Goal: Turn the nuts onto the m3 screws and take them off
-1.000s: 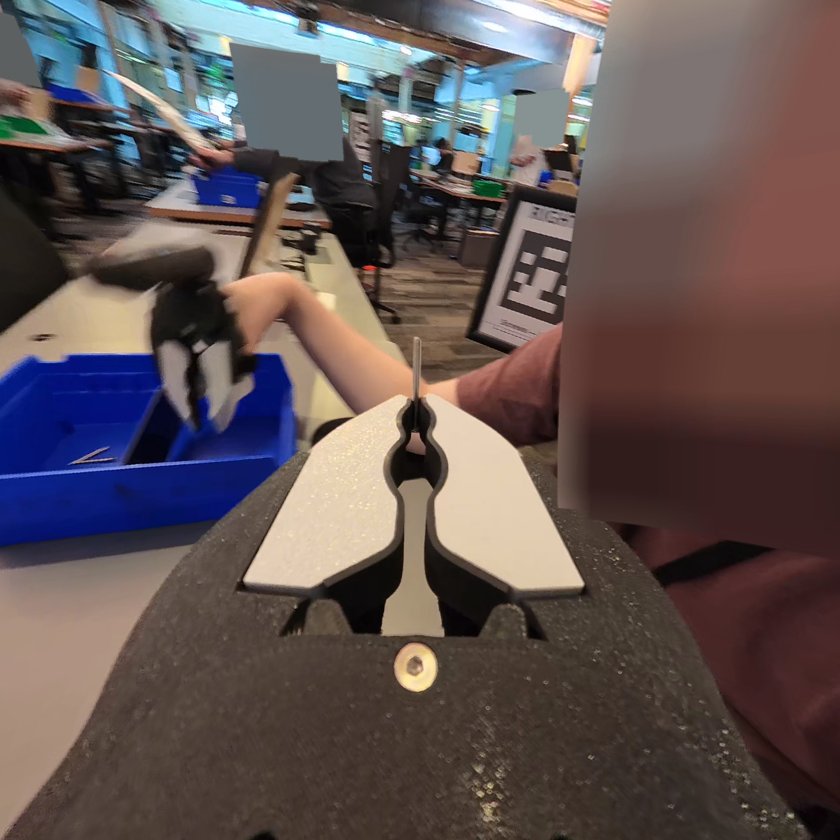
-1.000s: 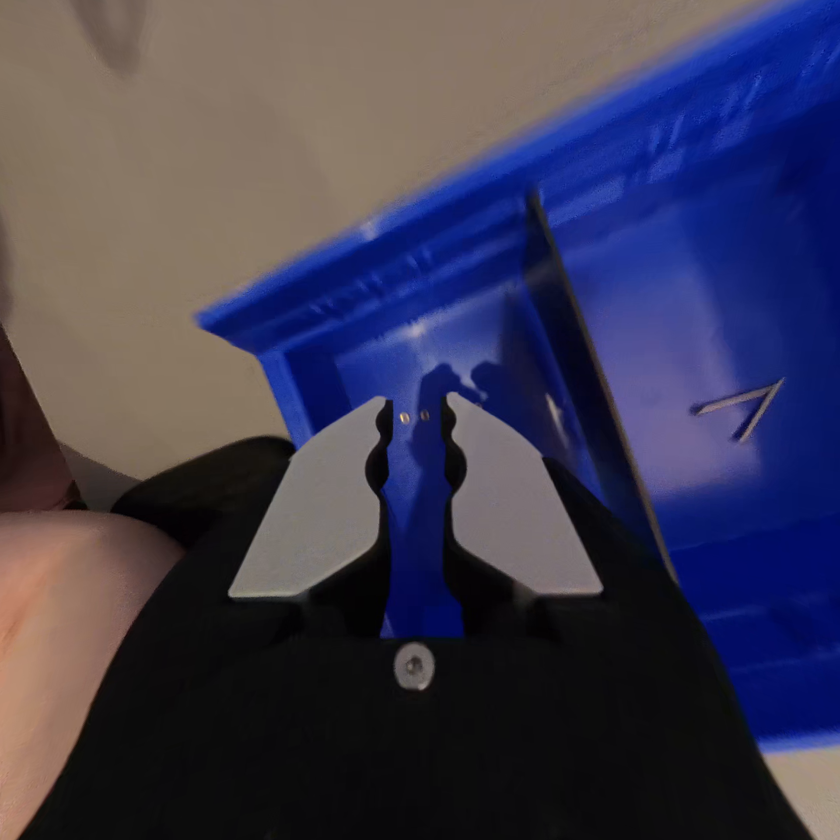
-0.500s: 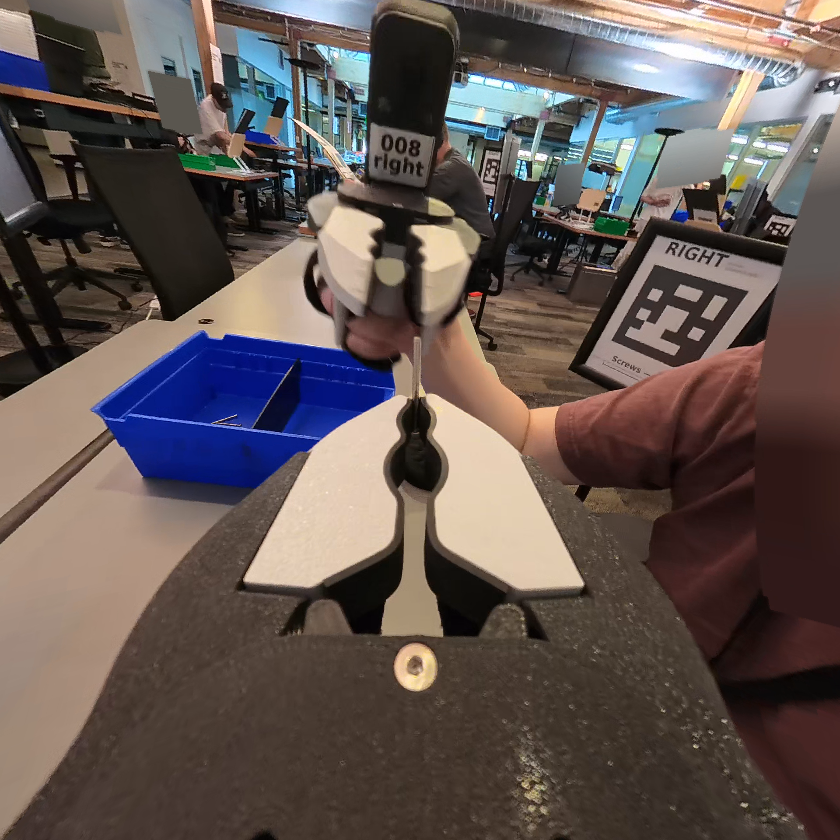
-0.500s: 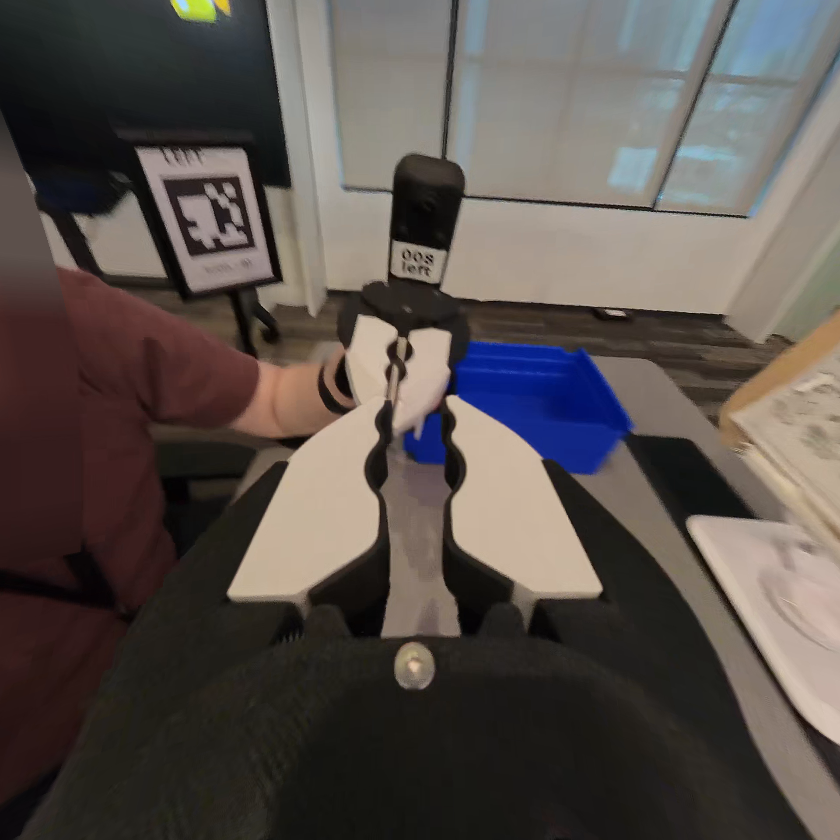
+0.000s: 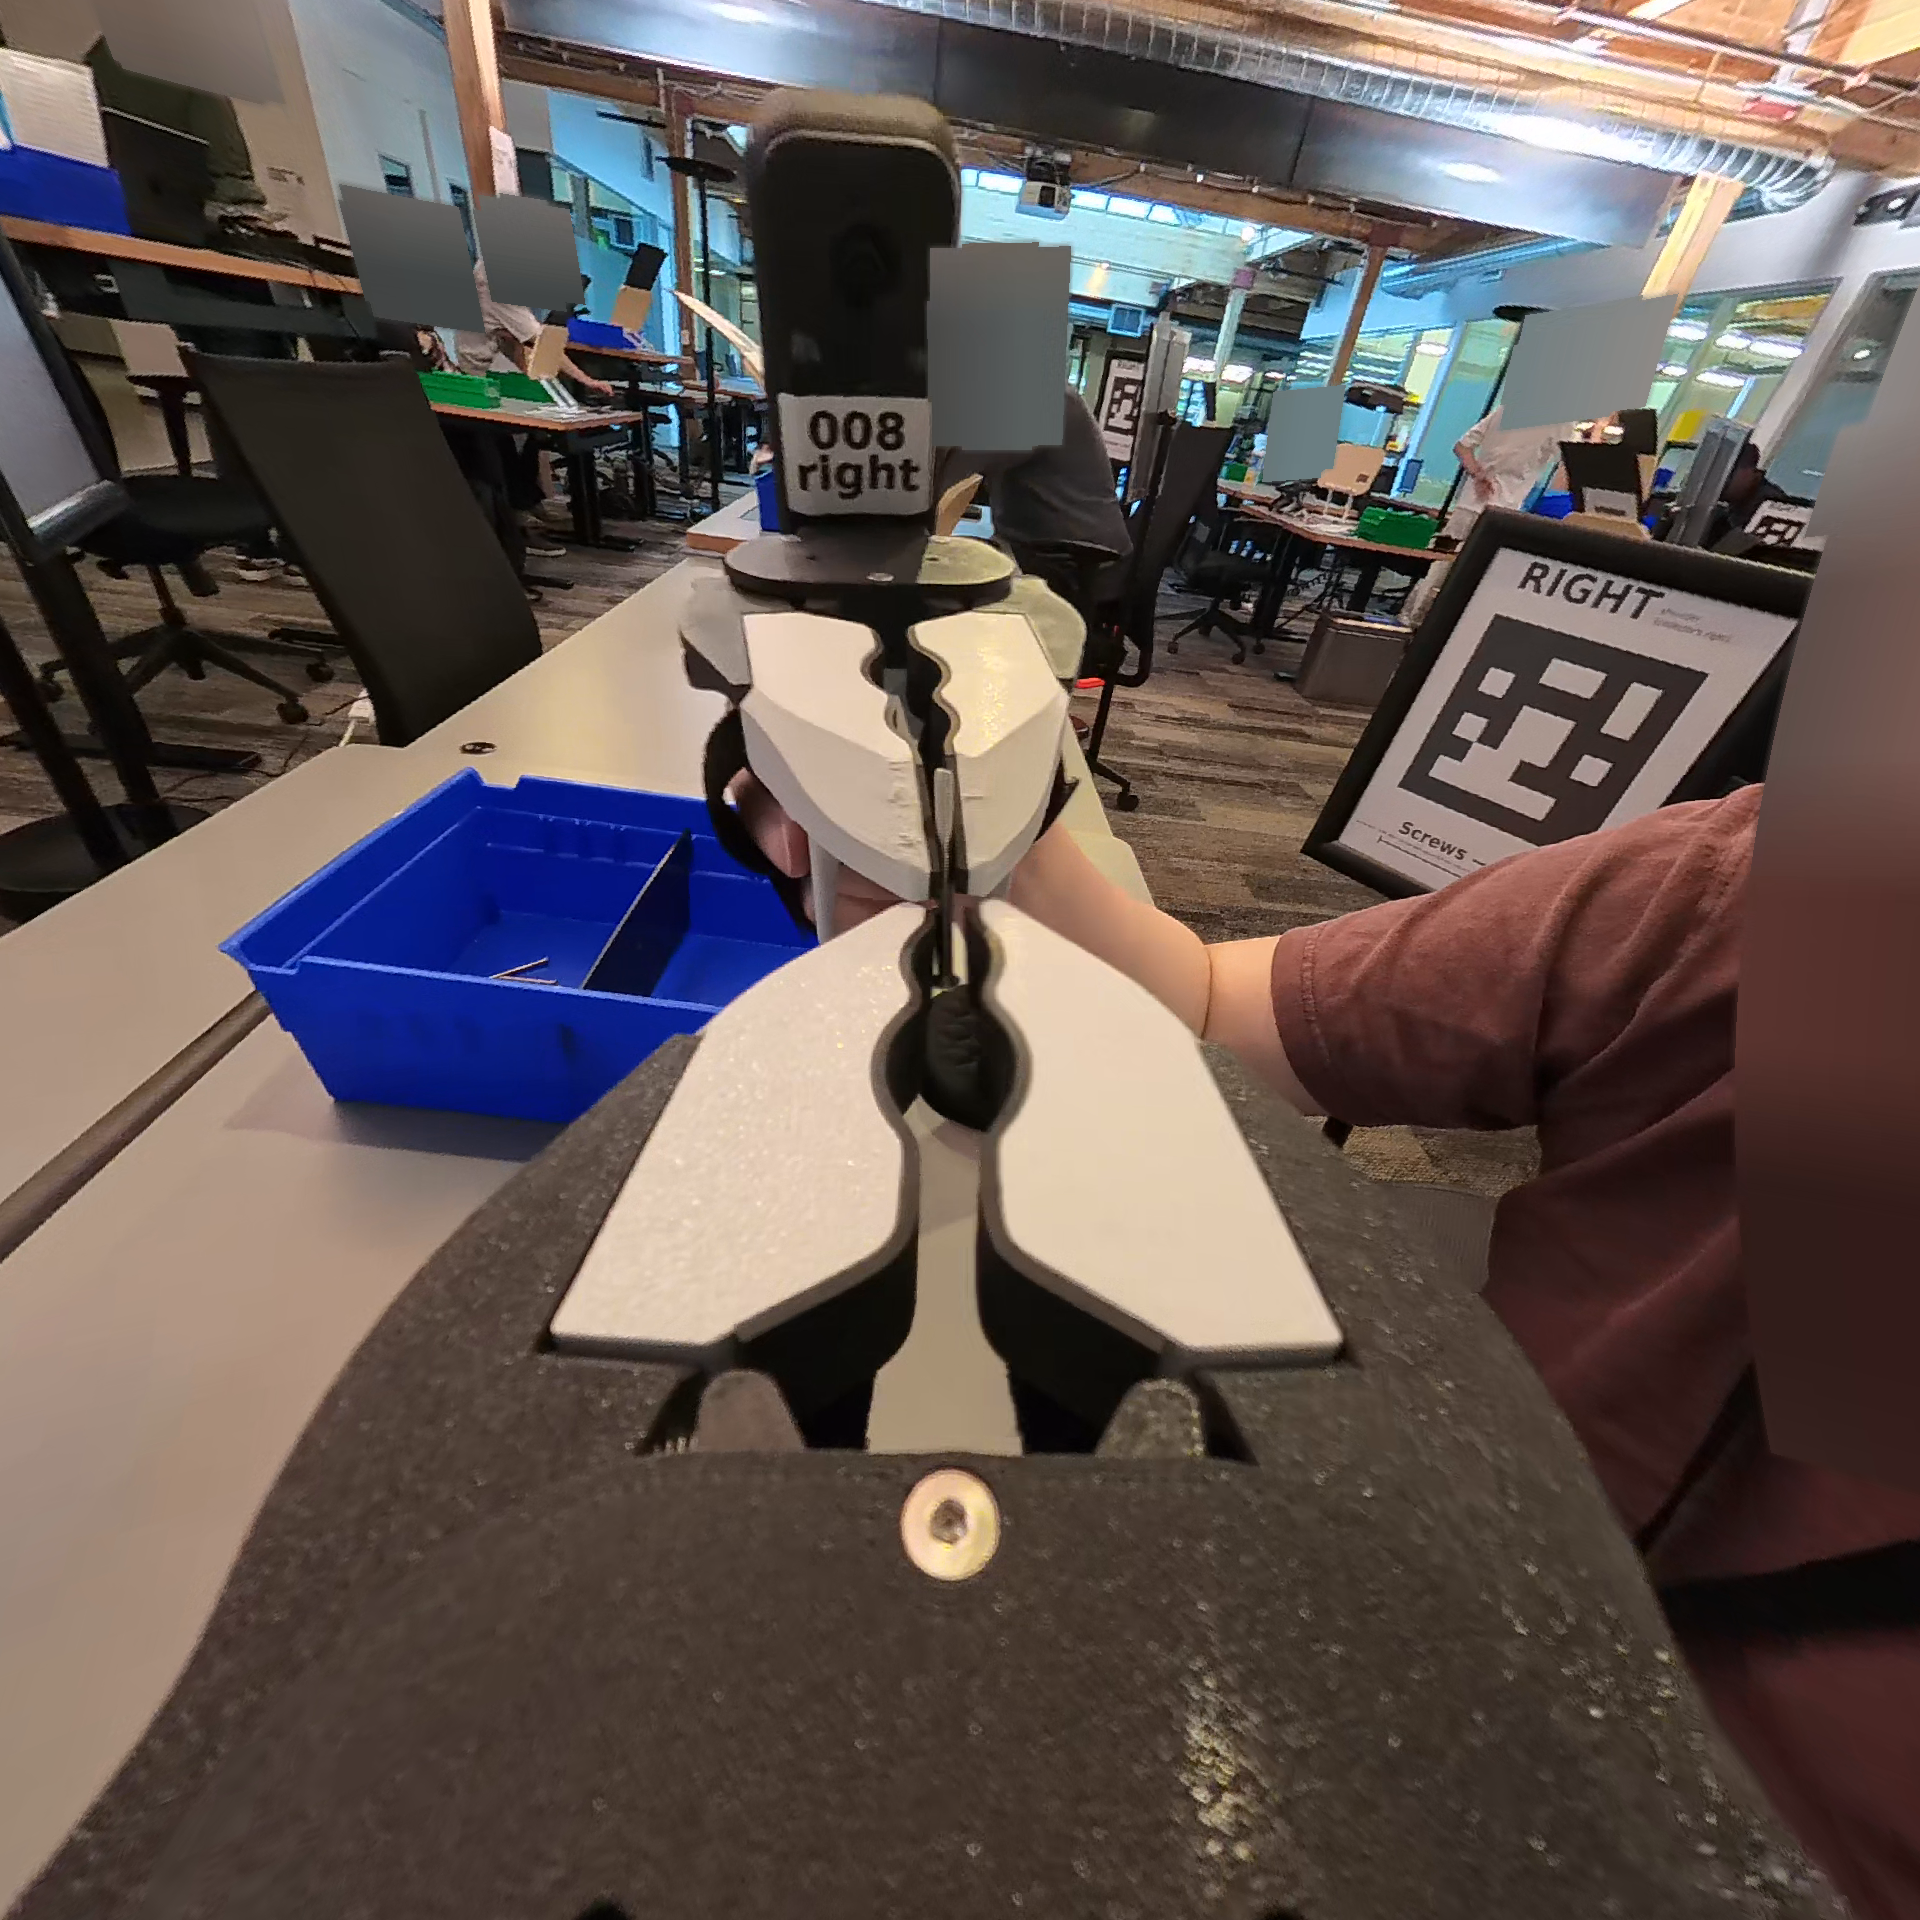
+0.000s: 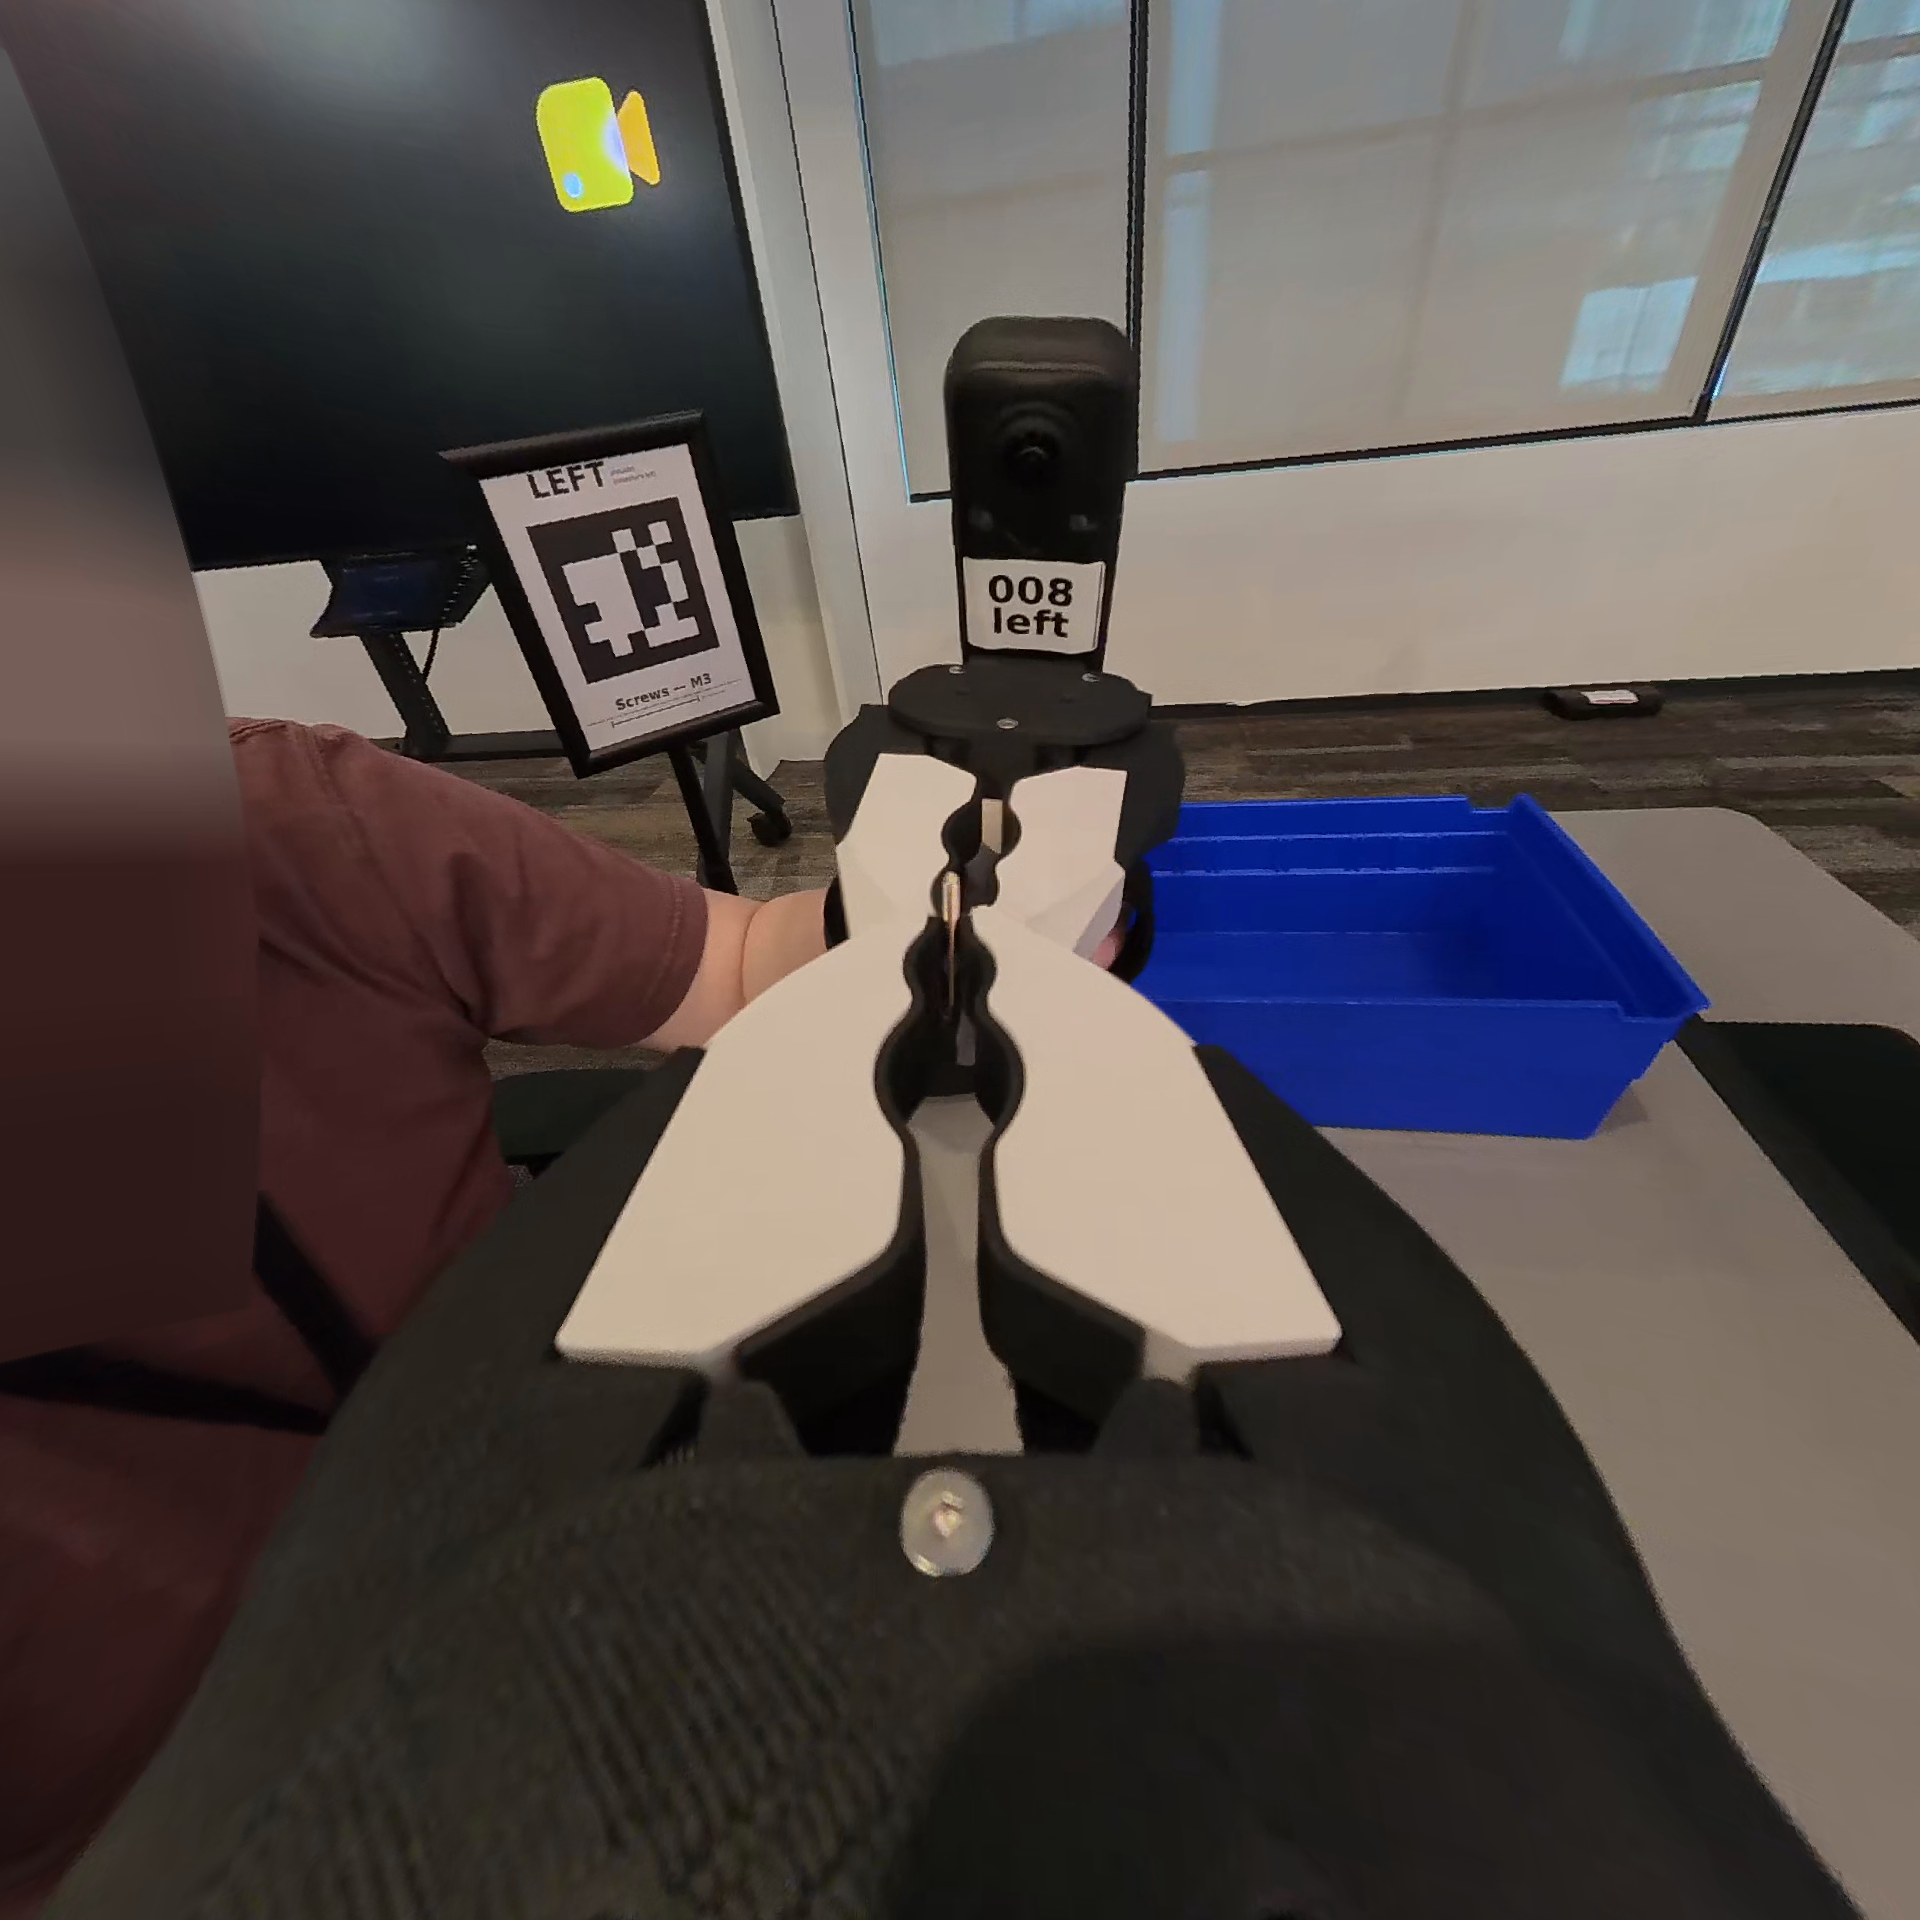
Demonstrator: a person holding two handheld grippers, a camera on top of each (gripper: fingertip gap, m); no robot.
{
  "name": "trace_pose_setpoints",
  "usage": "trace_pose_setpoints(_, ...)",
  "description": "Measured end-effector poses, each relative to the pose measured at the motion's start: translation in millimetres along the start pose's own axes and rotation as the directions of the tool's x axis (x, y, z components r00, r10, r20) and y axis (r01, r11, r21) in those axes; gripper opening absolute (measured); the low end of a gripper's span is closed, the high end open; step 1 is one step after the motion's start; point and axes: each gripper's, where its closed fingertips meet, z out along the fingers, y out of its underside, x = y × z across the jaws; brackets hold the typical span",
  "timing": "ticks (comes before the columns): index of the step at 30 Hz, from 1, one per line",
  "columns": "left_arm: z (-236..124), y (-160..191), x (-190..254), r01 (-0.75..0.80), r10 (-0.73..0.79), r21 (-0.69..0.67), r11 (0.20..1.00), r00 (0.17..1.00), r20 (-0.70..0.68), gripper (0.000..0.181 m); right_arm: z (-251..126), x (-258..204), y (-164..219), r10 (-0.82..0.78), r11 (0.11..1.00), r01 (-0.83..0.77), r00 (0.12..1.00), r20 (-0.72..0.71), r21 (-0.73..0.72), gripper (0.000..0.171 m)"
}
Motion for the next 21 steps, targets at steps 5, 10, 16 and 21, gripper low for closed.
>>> trace_pose_setpoints(5, -4.0, -2.2, -10.2, 0.012, -0.012, 0.0, 1.0, 0.998, 0.067, 0.032, -13.4, 5.6, -7.6, 0.054, 0.997, -0.055, 0.998, 0.015, 0.048, 0.003)
trace_pose_setpoints(10, -16.9, -6.2, -21.2, 0.019, -0.016, -0.018, 1.0, 0.99, 0.138, 0.03, -108.4, 111.9, 29.8, -0.023, 0.982, -0.087, 0.824, -0.566, -0.167, 0.003)
trace_pose_setpoints(16, -18.9, 3.2, -24.2, 0.01, 0.008, -0.111, 0.994, 0.986, 0.169, 0.028, -277.6, 205.9, 162.5, 0.025, 0.774, -0.603, 0.334, -0.942, -0.193, 0.004)
trace_pose_setpoints(21, -14.1, 13.9, -25.9, 0.009, 0.02, -0.171, 0.985, 0.985, 0.17, 0.028, -323.4, 206.9, 214.9, -0.088, 0.601, -0.768, 0.213, -0.973, -0.223, 0.005)
